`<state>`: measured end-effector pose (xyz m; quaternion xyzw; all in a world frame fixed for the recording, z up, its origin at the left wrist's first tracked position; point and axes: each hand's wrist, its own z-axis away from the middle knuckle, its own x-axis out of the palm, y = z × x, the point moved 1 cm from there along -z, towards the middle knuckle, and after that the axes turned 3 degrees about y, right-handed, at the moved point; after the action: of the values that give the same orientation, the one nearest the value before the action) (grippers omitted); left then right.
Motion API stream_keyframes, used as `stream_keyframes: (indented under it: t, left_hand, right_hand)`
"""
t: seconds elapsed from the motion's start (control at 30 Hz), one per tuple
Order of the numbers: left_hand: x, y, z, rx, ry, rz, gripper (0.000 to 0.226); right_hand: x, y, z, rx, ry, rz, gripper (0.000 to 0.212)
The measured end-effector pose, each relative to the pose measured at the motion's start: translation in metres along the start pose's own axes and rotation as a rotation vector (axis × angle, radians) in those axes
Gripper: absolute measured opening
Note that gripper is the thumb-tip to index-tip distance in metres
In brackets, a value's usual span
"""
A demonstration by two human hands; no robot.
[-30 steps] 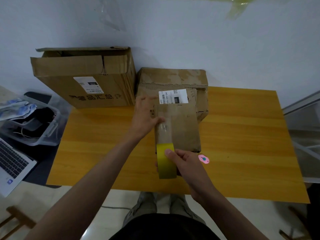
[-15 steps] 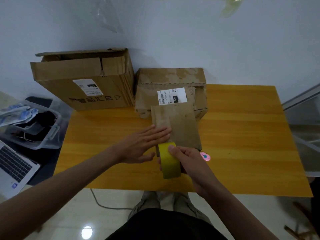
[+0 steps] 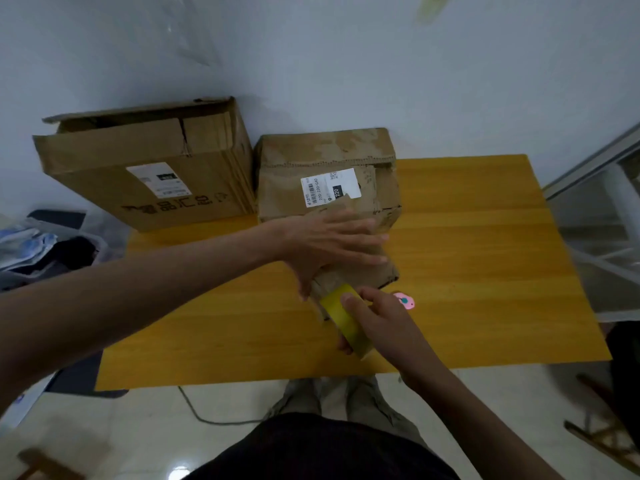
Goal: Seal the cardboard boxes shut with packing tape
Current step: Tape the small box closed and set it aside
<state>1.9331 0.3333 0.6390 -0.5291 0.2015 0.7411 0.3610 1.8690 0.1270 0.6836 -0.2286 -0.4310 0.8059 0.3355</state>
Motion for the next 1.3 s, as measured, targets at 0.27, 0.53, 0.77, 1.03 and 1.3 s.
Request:
stream_keyframes:
  t: [0.27,0.53,0.77,1.03,1.3]
  left_hand:
    - [0.005,0.027,0.003,-0.195,0.039,0.072,0.153]
    - [0.039,0.048,0.045,-0.580,0.093,0.327,0.142]
    - [0.049,0.045,0.049,-0.557,0.256,0.379,0.127]
    - [0.057,0.046,0.053,-0.550,0.377,0.409,0.122]
    - [0.059,0.044,0.059,-0.557,0.457,0.498,0.121]
  right_hand:
    - [-0.032,0.001,-0.008,-0.209,0.058,0.408,0.021]
    - [-0.051,0.019,-0.042,-0.546,0.004,0.686,0.040]
    - [-0.061,0.040,-0.047,-0.589,0.125,0.734,0.056]
    - [-0.089,0.068,-0.053,-0.609,0.224,0.837,0.043]
    - [-0.048,0.118,-0.093,-0.481,0.281,0.374,0.034]
